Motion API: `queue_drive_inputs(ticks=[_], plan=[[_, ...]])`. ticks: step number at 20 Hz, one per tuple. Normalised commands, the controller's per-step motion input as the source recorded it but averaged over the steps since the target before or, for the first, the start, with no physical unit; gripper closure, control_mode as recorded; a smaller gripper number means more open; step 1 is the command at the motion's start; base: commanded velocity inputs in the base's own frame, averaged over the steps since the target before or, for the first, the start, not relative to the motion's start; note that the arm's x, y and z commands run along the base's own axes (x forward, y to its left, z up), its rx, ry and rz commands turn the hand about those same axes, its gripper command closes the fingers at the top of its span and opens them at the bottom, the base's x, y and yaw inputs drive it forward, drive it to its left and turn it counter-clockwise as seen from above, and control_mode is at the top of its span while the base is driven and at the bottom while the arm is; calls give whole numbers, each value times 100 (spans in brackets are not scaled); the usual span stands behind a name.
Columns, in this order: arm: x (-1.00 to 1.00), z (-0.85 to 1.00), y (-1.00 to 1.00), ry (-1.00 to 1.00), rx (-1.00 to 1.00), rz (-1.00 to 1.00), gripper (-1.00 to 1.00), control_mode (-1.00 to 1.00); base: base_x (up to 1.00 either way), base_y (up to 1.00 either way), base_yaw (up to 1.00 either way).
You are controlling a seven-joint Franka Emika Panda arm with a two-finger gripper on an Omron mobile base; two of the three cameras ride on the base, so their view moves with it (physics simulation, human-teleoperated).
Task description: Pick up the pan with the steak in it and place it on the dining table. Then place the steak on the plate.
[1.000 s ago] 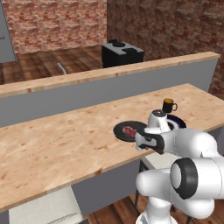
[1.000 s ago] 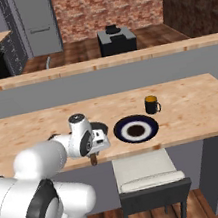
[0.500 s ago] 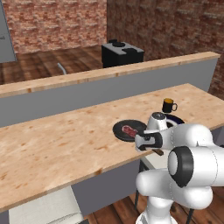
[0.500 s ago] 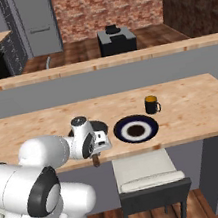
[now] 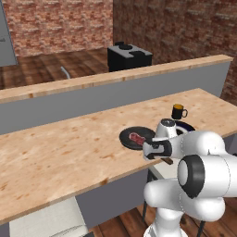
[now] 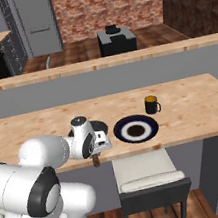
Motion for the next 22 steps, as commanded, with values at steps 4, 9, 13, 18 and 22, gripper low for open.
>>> queue_drive_inputs(ticks=[4,9,13,18,22], plan=[[0,4,0,0,0,-1,-100,-100,0,0,0],[0,21,0,0,3,-5,-100,-100,0,0,0],[0,28,0,0,3,-7,-100,-100,0,0,0],[-12,45,0,0,5,-6,-100,-100,0,0,0],[-20,34,0,0,4,-5,-100,-100,0,0,0]])
